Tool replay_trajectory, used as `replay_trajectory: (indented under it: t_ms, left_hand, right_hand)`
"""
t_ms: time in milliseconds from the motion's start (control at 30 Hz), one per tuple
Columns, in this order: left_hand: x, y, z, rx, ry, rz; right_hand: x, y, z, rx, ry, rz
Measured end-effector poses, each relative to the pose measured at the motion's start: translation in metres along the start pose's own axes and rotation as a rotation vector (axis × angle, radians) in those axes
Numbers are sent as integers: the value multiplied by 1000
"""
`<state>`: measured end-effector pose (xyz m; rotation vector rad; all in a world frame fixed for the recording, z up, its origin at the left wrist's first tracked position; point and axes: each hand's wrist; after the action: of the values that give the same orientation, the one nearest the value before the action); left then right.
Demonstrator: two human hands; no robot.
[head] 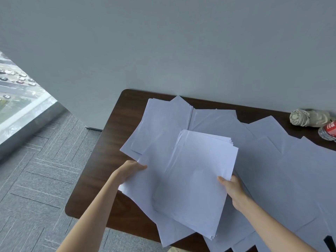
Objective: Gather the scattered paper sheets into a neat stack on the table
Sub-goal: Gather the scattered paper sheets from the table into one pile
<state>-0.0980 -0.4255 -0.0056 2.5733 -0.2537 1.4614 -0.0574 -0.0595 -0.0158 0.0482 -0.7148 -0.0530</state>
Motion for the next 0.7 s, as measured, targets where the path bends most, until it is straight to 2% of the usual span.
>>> replay_trajectory:
  t_ms: [133, 333, 400, 467, 600, 700]
  left_hand:
    - [-2, -6, 5, 62, -48, -3]
    - [-9, 0, 9, -146, -166, -282]
    - [0, 2, 1, -59, -221, -253]
    - [7, 3, -8, 129, -299, -187]
    - [3, 23, -37, 436, -398, -159]
    - [-1, 41, -62, 377, -347, -77]
  right_hand:
    - [-2, 0, -1, -2, -7, -11]
    - [-4, -4, 1, 19, 13, -9]
    - [-5, -6, 3, 23, 18, -12]
    - [-5, -6, 5, 20, 19, -12]
    - [-10, -5, 5, 33, 12, -3]
    - [-13, -5, 4, 44, 12, -12]
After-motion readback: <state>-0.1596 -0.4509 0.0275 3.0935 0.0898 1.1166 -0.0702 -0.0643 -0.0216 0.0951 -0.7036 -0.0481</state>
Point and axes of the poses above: each hand's wrist, its own x-axis away from the middle knuckle, its own y-axis out of the back of the hand, z = x × y, and after that the axes turned 9 degrees about z, right-handed
